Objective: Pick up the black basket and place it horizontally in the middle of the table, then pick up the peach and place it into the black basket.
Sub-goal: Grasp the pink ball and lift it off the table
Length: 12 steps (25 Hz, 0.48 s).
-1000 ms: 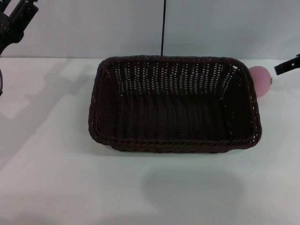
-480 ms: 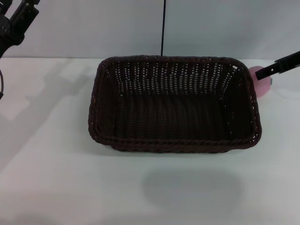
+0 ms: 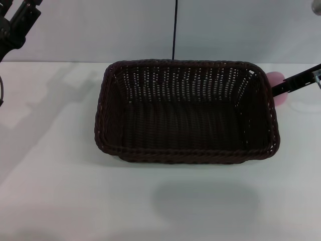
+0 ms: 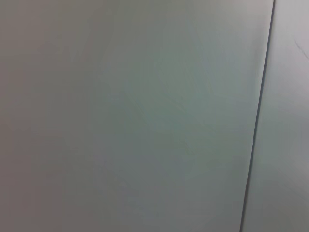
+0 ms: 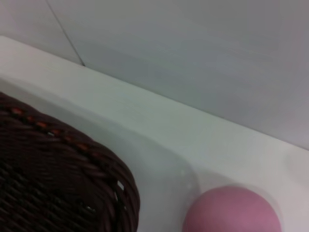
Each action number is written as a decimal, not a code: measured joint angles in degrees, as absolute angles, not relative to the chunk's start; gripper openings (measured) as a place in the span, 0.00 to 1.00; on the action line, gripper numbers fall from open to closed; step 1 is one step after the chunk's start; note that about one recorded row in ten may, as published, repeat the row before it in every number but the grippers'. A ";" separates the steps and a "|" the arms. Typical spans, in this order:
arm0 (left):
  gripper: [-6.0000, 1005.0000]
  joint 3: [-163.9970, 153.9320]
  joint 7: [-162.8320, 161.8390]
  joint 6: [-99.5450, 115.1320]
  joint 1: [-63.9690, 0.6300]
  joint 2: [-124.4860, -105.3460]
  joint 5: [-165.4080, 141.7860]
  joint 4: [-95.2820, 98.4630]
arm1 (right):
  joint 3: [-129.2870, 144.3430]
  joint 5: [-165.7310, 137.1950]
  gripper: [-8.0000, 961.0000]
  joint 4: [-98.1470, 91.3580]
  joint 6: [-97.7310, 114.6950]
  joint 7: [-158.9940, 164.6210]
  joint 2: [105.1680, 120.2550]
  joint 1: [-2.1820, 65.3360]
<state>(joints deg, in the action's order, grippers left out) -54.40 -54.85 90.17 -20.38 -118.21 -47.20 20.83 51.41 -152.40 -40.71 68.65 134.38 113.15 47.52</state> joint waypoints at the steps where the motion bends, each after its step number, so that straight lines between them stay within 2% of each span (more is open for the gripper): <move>1: 0.69 -54.40 -54.84 90.19 -20.39 -118.21 -47.20 20.83 | 51.41 -152.40 0.68 -41.01 68.63 134.38 113.30 47.39; 7: 0.69 -54.36 -54.84 90.50 -20.39 -118.21 -47.20 20.39 | 51.42 -152.42 0.65 -42.04 68.09 134.35 113.91 47.04; 12: 0.69 -53.96 -54.84 90.72 -20.09 -118.23 -47.20 20.15 | 50.90 -152.24 0.41 -43.19 68.07 134.30 114.36 46.64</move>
<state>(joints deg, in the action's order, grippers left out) -53.96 -54.84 90.72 -20.09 -118.23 -47.20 20.15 50.91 -152.24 -43.19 68.07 134.30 114.36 46.64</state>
